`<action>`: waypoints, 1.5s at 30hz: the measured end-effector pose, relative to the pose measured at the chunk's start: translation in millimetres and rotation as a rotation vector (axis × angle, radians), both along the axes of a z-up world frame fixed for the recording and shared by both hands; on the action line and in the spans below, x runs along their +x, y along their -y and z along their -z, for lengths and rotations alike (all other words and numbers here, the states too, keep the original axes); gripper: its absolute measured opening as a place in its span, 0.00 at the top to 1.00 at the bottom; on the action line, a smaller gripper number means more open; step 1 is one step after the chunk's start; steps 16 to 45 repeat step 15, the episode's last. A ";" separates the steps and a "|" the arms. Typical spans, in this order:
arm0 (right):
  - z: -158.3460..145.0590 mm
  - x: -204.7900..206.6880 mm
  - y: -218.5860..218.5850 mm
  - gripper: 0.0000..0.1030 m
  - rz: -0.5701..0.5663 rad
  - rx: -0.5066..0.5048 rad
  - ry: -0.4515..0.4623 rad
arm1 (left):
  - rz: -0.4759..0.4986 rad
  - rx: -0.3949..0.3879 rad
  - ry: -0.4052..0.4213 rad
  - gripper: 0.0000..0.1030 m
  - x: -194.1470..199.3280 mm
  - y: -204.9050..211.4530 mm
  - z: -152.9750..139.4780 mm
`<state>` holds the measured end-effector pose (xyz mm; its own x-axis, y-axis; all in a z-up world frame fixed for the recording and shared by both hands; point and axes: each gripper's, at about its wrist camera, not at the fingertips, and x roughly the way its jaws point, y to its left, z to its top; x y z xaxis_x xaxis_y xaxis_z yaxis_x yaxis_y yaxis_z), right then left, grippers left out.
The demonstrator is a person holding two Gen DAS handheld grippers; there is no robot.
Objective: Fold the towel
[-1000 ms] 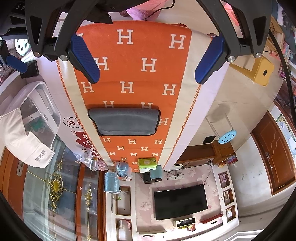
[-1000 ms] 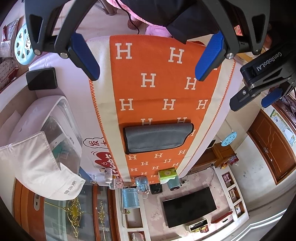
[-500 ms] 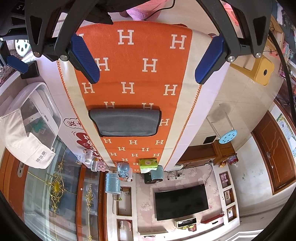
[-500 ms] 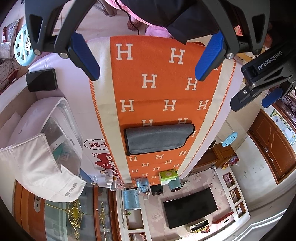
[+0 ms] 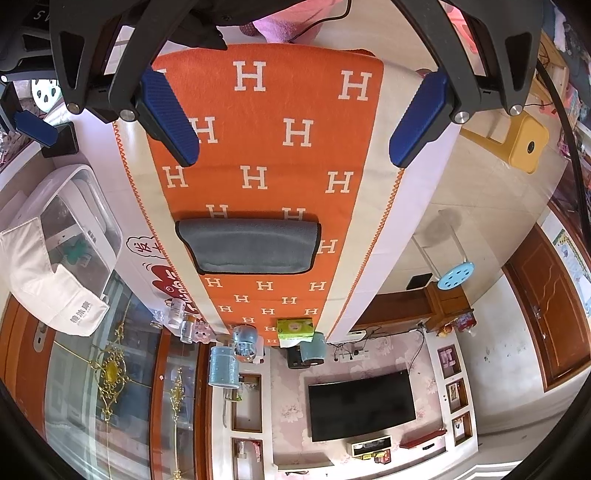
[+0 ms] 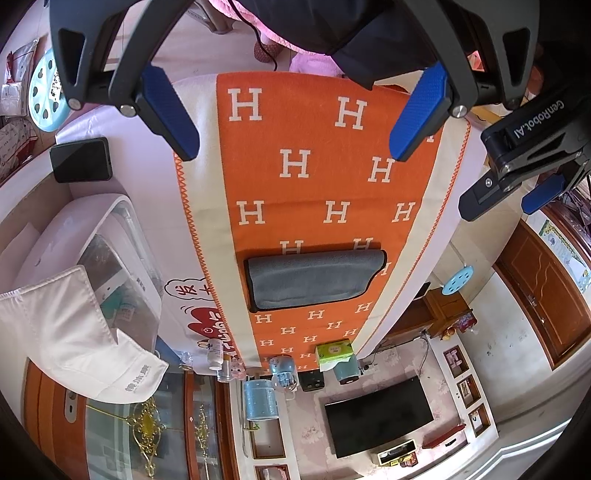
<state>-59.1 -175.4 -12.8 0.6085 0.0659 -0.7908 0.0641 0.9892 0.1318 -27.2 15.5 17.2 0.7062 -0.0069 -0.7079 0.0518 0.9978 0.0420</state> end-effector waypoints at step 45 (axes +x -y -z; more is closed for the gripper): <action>0.5 0.0 -2.4 0.00 0.000 0.000 -0.003 | 0.003 -0.001 0.001 0.01 0.3 -0.5 -0.2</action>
